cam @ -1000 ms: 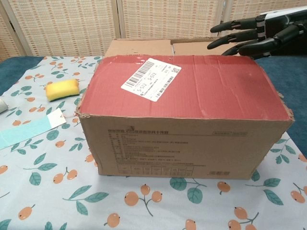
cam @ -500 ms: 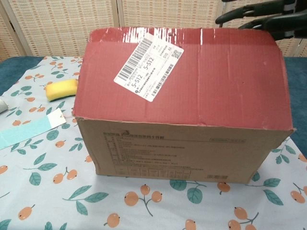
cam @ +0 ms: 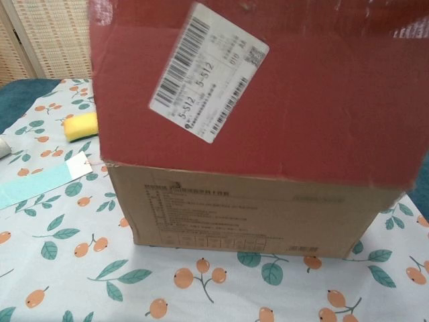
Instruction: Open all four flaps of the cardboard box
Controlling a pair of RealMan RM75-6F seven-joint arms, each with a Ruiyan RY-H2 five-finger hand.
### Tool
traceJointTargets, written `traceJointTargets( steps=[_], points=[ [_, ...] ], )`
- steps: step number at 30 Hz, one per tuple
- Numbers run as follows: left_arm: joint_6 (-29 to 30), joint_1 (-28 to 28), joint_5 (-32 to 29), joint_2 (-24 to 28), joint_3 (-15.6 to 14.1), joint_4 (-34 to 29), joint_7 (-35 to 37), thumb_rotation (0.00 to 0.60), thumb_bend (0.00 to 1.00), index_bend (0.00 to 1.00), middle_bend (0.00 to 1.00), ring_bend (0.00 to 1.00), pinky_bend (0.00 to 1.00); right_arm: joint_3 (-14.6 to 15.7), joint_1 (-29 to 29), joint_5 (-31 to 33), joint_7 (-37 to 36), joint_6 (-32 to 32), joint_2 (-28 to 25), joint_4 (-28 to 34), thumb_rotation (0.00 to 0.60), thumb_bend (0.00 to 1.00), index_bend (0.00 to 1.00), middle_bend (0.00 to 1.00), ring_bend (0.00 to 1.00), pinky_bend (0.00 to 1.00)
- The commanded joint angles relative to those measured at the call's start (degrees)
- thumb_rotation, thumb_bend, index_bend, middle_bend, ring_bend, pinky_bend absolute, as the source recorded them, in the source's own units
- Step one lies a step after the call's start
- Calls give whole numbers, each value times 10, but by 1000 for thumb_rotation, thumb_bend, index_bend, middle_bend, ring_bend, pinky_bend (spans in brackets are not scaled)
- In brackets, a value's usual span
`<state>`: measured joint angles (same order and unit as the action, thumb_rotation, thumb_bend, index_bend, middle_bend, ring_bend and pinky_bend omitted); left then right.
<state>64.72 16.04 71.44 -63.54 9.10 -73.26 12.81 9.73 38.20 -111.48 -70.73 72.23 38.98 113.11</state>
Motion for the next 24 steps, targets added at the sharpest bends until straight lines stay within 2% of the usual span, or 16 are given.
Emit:
traceJointTargets(
  steps=[1,9,15,17,18,21,24],
  points=[
    [4,0,1,0,0,-5,-8,600,394,0,149,102,0,20,-33,-35,36,36,-27,31,600,377,29,156,215,279],
    [18,-4,3,2,0,-18,-17,600,394,0,150,102,0,53,-91,-83,70,83,-33,26,600,376,29,154,211,279],
    [17,-3,5,3,-1,-20,-17,600,393,0,150,102,0,38,-97,-64,107,78,-18,19,600,376,29,154,209,278],
    [15,-2,7,3,-2,-21,-14,600,394,0,150,102,0,18,-88,-38,143,56,-8,21,600,376,59,152,203,265],
    [14,-1,9,4,-2,-21,-10,600,394,0,150,102,0,-1,-76,-19,174,38,0,22,600,376,86,151,201,258],
    [19,0,20,6,1,-17,16,600,393,0,150,103,0,-41,-37,36,226,-34,26,40,600,376,276,149,191,241],
    [24,-2,29,7,0,-10,40,600,394,0,150,104,0,-74,-2,72,270,-86,45,37,600,377,373,142,170,221]
  ],
)
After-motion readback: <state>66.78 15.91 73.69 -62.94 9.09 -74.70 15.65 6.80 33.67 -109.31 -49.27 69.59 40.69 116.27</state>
